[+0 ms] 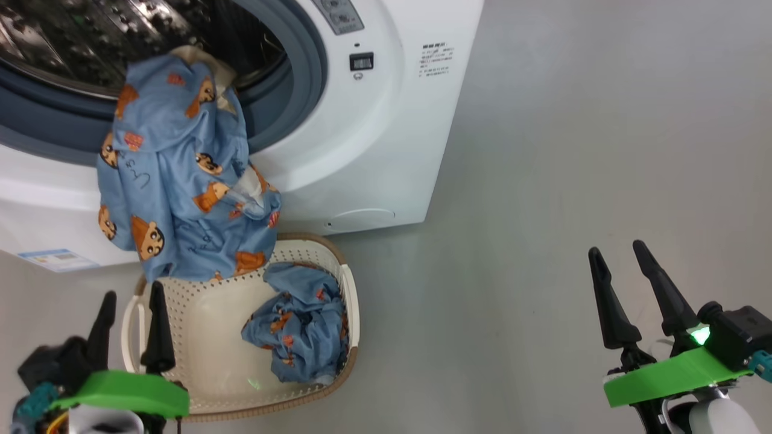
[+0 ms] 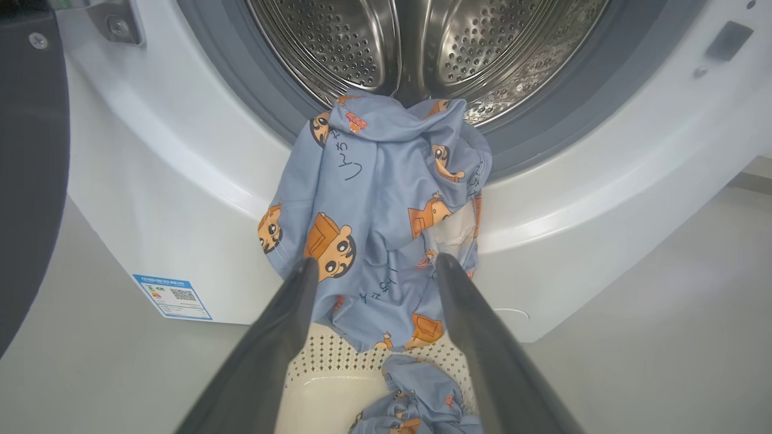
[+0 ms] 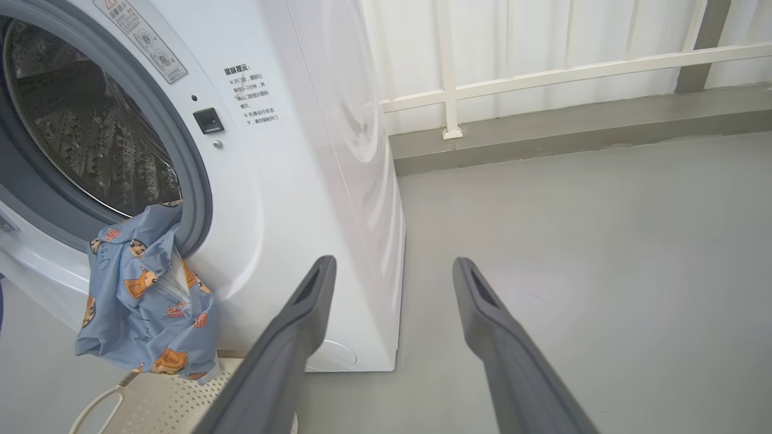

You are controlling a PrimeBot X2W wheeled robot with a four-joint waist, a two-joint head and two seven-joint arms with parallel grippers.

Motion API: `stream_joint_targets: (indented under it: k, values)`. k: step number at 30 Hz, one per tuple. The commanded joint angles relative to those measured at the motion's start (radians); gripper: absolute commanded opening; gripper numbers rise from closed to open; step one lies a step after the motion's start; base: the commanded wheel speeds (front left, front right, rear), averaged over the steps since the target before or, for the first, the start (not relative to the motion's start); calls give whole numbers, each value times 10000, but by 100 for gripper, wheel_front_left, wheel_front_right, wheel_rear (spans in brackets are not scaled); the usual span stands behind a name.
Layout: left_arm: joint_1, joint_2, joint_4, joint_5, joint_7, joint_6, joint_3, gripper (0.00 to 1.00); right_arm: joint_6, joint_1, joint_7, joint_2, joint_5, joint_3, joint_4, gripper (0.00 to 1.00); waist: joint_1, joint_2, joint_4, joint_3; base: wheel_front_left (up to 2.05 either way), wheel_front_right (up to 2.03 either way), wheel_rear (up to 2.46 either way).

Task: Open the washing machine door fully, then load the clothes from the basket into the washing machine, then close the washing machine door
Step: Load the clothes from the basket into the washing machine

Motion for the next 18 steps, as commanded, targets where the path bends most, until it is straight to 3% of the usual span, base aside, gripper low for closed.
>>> stream_joint_targets:
  k: [1, 18]
  values:
    - [-452, 373, 55, -134, -55, -25, 259, 100, 85, -249, -74, -53, -78, 218, -274, 100, 0, 0, -40, 308, 0, 0, 0]
    - [-3172, 1369, 2814, -916, -55, -25, -588, 100, 85, -1119, -74, 112, -132, 383, -364, 100, 0, 0, -241, 1769, 0, 0, 0]
